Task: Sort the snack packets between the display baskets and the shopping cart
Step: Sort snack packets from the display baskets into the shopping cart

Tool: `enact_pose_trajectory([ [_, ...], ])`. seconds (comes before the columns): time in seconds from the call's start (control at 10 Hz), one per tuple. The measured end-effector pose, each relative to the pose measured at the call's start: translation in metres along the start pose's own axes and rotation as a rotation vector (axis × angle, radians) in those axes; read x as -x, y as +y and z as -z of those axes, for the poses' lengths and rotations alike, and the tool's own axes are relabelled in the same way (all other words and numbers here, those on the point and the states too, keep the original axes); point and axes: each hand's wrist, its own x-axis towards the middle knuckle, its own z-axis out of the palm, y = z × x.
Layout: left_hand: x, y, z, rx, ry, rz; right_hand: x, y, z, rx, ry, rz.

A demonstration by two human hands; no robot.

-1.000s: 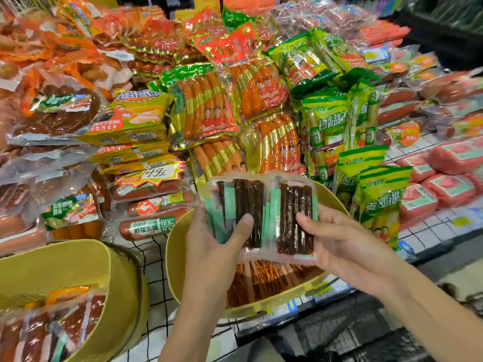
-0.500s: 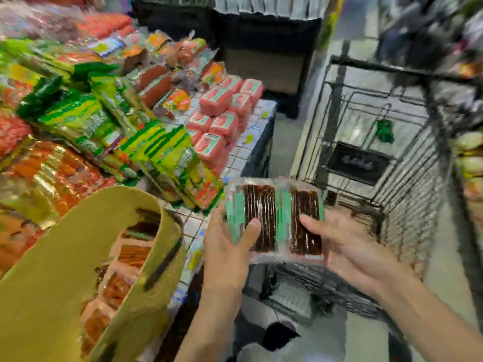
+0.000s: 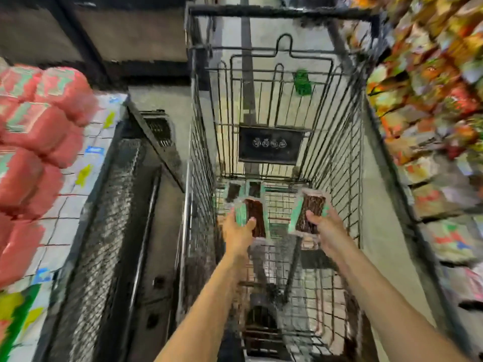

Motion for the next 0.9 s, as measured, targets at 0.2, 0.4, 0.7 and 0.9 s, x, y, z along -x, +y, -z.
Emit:
enact_pose_trajectory([
  [0.2,-0.156,-0.032,-0.091,-0.13,-0.042,0.037,-0.173,0.05,-0.007,0.199,0.271,-0.056],
  [0.4,-0.253,-0.069,-0.169,-0.177,-0.02,-0.048,-0.291,0.092,-0.013,0.394,0.27,-0.058],
  [0.7,-0.284,-0.112,-0.19,-0.514,0.038,-0.007,-0.332,0.128,-0.02,0.684,0.241,0.051],
  [0.9,-0.276,-0.12,-0.199,-0.825,-0.017,-0.047,-0.322,0.132,-0.014,0.846,0.332,0.129],
])
